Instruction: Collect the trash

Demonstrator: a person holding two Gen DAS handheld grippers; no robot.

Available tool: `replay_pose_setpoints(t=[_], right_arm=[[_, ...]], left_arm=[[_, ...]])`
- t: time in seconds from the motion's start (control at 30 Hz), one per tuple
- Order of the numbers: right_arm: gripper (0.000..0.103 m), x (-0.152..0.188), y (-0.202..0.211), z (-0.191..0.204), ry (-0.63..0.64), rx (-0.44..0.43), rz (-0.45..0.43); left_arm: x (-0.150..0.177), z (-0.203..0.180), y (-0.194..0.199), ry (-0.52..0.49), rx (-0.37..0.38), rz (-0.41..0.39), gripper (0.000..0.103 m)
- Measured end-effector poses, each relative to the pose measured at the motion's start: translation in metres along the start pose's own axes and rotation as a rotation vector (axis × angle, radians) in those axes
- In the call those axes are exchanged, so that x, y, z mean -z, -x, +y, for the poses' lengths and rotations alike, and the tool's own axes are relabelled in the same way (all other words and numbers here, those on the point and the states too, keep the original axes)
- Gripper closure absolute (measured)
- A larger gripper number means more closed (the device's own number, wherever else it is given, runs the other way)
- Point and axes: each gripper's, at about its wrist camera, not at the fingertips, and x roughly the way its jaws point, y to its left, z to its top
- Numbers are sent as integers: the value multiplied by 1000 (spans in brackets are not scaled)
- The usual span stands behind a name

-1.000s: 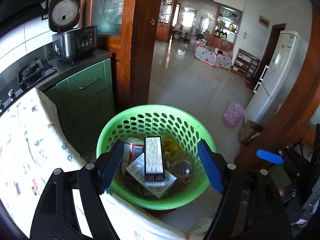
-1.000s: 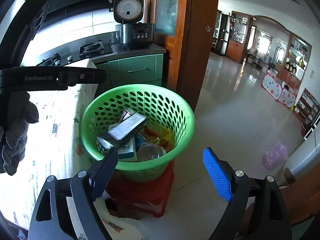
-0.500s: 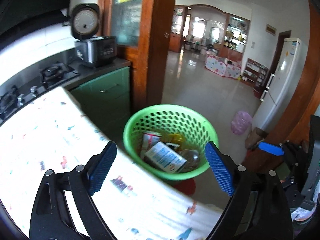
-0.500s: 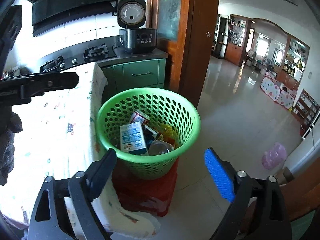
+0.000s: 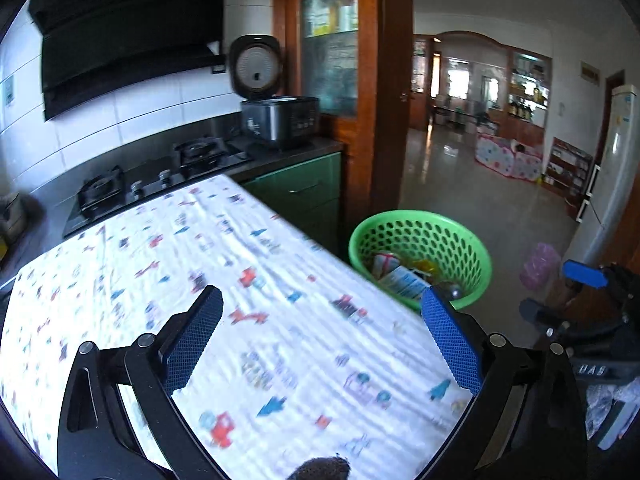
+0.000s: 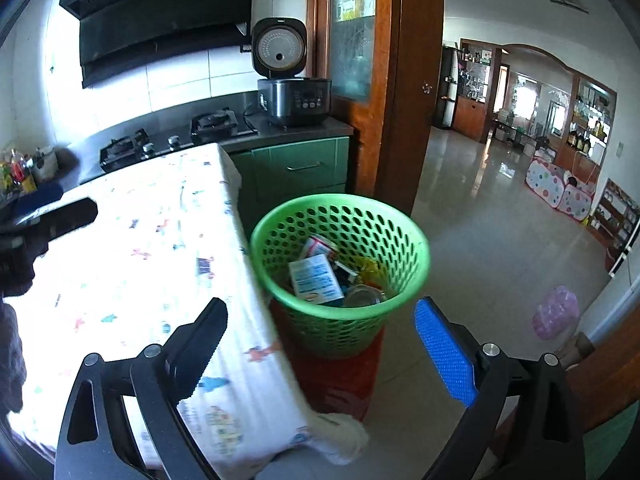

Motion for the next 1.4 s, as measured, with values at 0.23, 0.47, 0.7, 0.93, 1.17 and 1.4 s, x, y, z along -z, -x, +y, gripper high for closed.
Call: replay_pose_setpoints(t=[0.23, 0.47, 0.7, 0.93, 1.17, 1.4], right_arm=[[10, 6, 17, 11, -37, -28, -9], [9, 13, 29, 22, -29, -13, -34], [9, 13, 37, 30, -20, -15, -50], [9, 12, 38, 34, -2, 20, -59], [9, 13, 41, 27, -11, 33, -63], [9, 16, 43, 28, -3, 44, -69]], left_arm=[[19, 33, 35, 90, -42, -20, 5], [32, 44, 51, 126, -55, -41, 5], [38, 39, 50, 115, -51, -38, 5], [39, 29, 55, 94, -26, -50, 5], [41, 21, 59, 76, -17, -55, 5], [41, 20, 60, 77, -18, -56, 5]])
